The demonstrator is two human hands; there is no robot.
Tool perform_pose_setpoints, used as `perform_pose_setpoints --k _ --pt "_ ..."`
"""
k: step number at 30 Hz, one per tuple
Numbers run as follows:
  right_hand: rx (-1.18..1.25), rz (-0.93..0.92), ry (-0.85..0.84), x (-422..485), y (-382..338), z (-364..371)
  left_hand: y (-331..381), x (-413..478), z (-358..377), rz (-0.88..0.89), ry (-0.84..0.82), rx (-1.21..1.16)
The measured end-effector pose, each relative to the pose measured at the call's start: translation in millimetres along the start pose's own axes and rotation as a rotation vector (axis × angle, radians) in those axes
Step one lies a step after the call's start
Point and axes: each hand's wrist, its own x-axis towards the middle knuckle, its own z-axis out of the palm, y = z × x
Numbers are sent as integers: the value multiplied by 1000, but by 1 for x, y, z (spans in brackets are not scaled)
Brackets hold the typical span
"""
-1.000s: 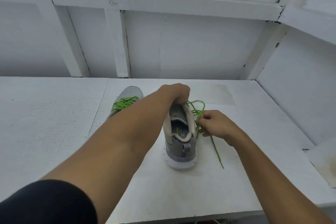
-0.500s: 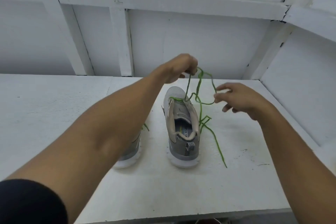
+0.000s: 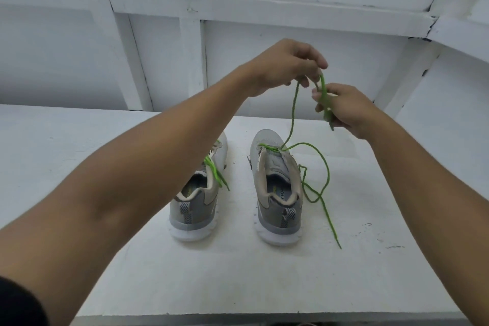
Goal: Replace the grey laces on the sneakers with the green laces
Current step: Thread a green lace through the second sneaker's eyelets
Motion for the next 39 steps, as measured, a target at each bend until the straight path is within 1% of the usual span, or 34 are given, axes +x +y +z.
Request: perform_pose_setpoints --k 2,5,9,10,12,14,17,19,21,23,24,25,27,29,31,33,35,37,39 --pt "-26 23 7 -3 3 -3 -8 -5 -3 -32 16 13" --pt "24 -23 30 -18 3 -3 -19 -10 -6 -60 35 -8" --pt "200 -60 -118 -40 4 11 -25 -11 -5 -79 64 -37" --pt "199 -71 -144 -42 5 15 -26 -11 -5 -81 65 -43" --pt "175 -106 -143 -45 6 20 -25 -11 -4 -83 67 -43" --pt "223 -121 -93 -44 9 20 -24 -11 -4 -86 72 -41" --pt "403 -126 -14 -43 10 8 -24 -11 -6 -101 77 -43" --pt "521 -163 30 -41 7 -5 -27 -12 -5 -108 101 -27" --pt "592 -187 132 -36 1 -21 -32 -12 -1 -91 158 -27" --pt "666 -186 285 -29 -3 -39 -41 -13 2 -94 202 -14" --pt "706 -192 347 -26 -5 -48 -46 -12 3 -112 201 17" --pt "735 -210 371 -23 -6 -57 -52 -12 4 -132 176 77" --pt "716 -253 303 -18 -8 -67 -61 -12 9 -148 63 238" --pt "634 -277 190 -16 -11 -66 -65 -13 16 -132 -59 305" --pt "542 -315 142 -16 -13 -57 -66 -15 20 -133 -166 268" --pt "448 -346 174 -15 -13 -44 -66 -18 21 -143 -238 196" --pt "350 -372 245 -11 -11 -33 -68 -19 19 -159 -218 136" --pt "219 -396 330 -8 -10 -23 -73 -19 14 -211 -72 177" --pt "98 -391 355 -4 -8 -10 -83 -19 11 -351 99 318"
